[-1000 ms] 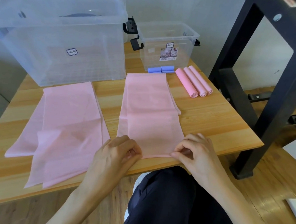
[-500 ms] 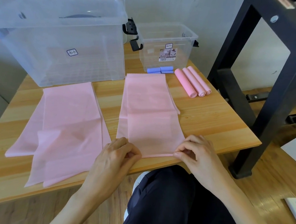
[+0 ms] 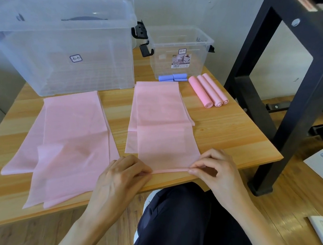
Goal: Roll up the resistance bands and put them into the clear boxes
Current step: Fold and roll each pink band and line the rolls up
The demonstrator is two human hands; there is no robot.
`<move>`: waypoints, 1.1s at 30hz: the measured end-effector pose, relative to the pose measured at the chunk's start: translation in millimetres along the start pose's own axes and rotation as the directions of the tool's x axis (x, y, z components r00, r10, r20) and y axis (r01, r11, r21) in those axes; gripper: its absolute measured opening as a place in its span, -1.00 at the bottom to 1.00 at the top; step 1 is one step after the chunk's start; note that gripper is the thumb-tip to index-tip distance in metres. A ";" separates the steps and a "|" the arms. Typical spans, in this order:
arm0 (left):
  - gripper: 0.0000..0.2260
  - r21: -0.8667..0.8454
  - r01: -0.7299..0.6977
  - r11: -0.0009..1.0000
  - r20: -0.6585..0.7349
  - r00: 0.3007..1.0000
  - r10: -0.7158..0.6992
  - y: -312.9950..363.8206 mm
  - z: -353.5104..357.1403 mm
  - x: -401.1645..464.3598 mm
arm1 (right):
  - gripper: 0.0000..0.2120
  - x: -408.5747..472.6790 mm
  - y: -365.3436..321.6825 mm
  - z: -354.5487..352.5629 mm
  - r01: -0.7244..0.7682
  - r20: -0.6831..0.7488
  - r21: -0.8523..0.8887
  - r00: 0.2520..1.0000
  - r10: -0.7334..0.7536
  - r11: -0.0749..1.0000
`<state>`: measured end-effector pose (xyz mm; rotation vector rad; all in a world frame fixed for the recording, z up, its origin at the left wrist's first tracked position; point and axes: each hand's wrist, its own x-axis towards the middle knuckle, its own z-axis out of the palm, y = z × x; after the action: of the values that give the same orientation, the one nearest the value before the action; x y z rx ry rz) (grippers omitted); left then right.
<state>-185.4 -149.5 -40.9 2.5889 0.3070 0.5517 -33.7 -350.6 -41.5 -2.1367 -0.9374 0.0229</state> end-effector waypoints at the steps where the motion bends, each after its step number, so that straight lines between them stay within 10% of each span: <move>1: -0.86 -0.006 0.002 1.000 -0.002 1.000 -0.002 -0.3 1.0 0.2 | -0.71 0.6 0.1 1.0 0.002 -0.009 -0.014 1.000 -0.002 1.000; 33: -0.91 -0.076 0.080 0.994 0.105 0.992 -0.072 -4.4 -2.9 16.2 | -0.86 9.0 -3.4 -0.7 -0.021 0.105 -0.169 0.994 0.039 0.985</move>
<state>-172.7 -139.6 -35.4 2.5064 0.3403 0.3954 -29.1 -344.0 -36.2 -2.3242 -1.0002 0.0773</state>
